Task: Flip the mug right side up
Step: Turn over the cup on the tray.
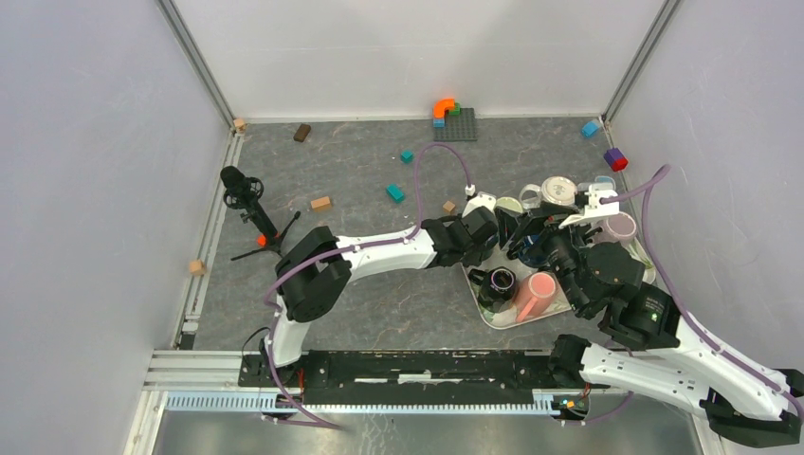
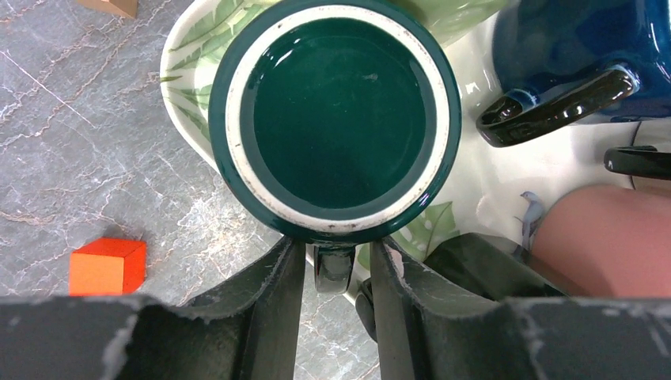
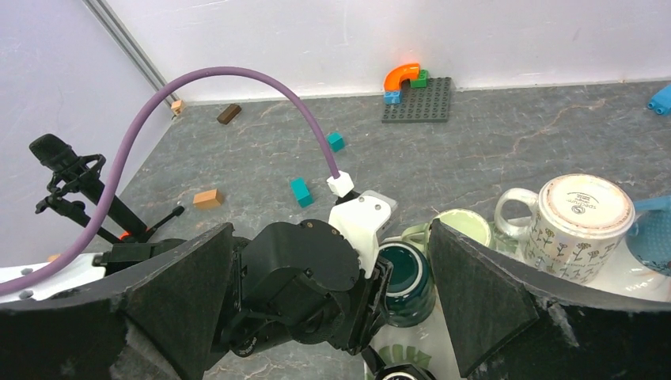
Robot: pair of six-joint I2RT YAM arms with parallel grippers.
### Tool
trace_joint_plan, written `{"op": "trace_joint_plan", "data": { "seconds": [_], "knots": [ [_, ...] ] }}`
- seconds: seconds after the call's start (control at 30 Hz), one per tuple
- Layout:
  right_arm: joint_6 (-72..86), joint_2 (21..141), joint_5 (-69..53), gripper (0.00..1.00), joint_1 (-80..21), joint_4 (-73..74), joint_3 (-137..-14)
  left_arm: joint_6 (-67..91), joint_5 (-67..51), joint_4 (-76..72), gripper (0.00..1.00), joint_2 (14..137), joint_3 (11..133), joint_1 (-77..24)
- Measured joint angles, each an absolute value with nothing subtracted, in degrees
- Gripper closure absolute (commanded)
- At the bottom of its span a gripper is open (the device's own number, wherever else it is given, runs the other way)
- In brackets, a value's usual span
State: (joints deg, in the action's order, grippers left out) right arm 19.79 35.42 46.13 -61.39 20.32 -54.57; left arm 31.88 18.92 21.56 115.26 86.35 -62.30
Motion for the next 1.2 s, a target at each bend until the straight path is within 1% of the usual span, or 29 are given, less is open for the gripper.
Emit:
{"op": "trace_joint_plan", "data": {
  "seconds": [0.3, 0.5, 0.6, 0.87, 0.9, 1.07, 1.2],
  "knots": [
    [19.4, 35.4, 45.0, 0.02, -61.4, 20.2, -54.5, 31.9, 19.4, 21.6, 0.60, 116.4, 87.2, -61.8],
    [19.5, 35.5, 44.5, 0.02, -61.4, 19.9, -53.8, 31.8, 19.5, 21.6, 0.62, 116.9, 87.4, -61.7],
    [19.7, 35.6, 43.8, 0.02, -61.4, 19.9, -53.7, 31.8, 19.6, 21.6, 0.67, 117.1, 87.4, -61.7],
    [20.3, 35.6, 43.2, 0.02, -61.4, 19.8, -53.5, 30.8, 20.3, 21.3, 0.96, 117.5, 87.4, -61.6],
    [20.3, 35.6, 43.1, 0.02, -61.4, 19.8, -53.4, 30.6, 20.4, 21.3, 0.98, 117.5, 87.4, -61.6],
    [20.7, 35.6, 42.2, 0.02, -61.4, 19.6, -53.0, 30.3, 20.8, 21.4, 0.98, 117.1, 87.2, -61.5],
    [20.8, 35.9, 40.9, 0.02, -61.4, 19.1, -52.7, 30.3, 20.4, 21.3, 0.98, 114.5, 85.6, -60.9]
  ]
}}
